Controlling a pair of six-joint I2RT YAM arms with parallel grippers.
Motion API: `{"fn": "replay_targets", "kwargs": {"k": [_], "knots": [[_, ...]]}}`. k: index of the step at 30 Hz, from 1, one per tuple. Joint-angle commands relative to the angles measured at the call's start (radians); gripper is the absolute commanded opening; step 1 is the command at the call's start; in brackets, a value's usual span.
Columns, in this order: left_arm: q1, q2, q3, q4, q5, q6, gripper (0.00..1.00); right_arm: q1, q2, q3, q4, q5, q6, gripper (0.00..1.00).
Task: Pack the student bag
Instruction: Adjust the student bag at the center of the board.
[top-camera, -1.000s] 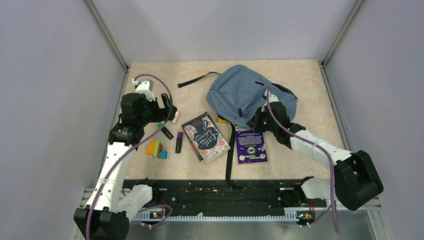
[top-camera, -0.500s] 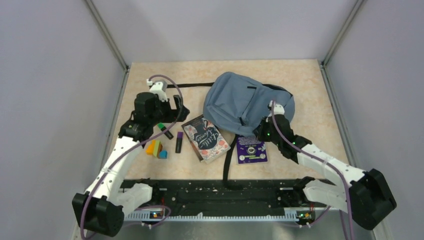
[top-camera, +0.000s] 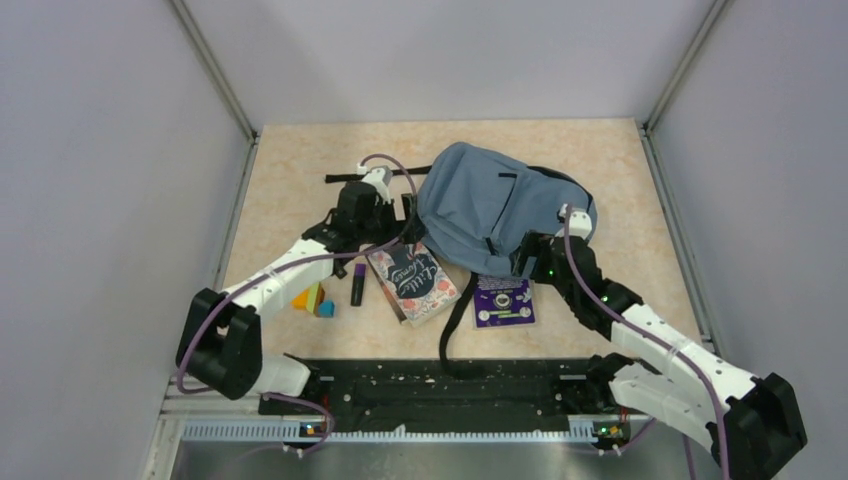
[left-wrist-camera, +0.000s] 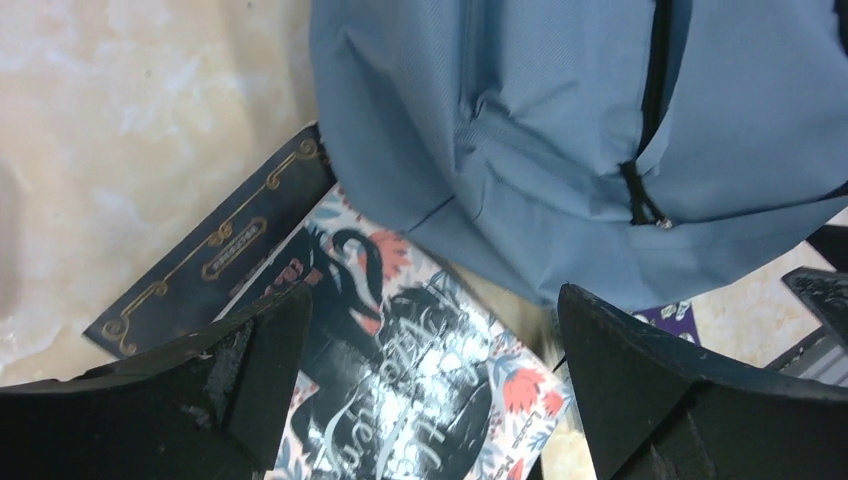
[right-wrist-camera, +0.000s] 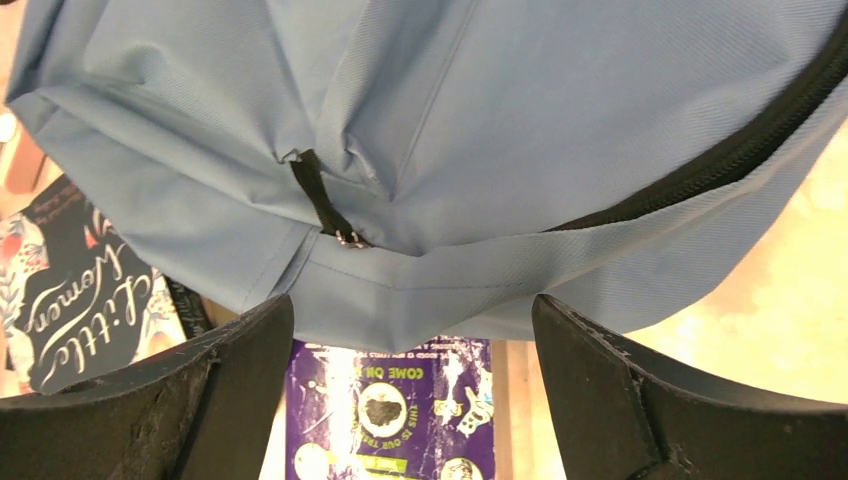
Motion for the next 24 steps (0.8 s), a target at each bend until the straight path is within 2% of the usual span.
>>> {"fn": "replay_targets", "kwargs": {"k": [1,9,13,17,19,21,24], "knots": [[-0.016,0.062,0.112,0.118,-0.028,-0.006,0.98,0.003,0.017,0.035,-0.049,0.075,0.011,0.88],[-0.035,0.287,0.246,0.108,-0.097,-0.006,0.98,-0.062,0.045,0.088,-0.138,0.174,-0.023,0.94],[-0.048,0.355,0.291,0.088,-0.149,-0.001,0.98,-0.129,0.037,0.055,-0.113,0.104,-0.024,0.95],[-0.065,0.405,0.324,0.089,-0.150,0.009,0.98,-0.140,0.068,0.033,-0.047,0.064,-0.021,0.95],[-0.067,0.425,0.336,0.098,-0.136,0.014,0.91,-0.140,0.099,0.044,-0.012,0.012,-0.032,0.94],[-0.069,0.433,0.348,0.098,-0.116,0.018,0.77,-0.140,0.140,0.067,0.005,-0.047,-0.036,0.94],[-0.068,0.429,0.357,0.111,-0.099,0.026,0.60,-0.140,0.198,0.100,-0.002,-0.033,-0.033,0.94]]}}
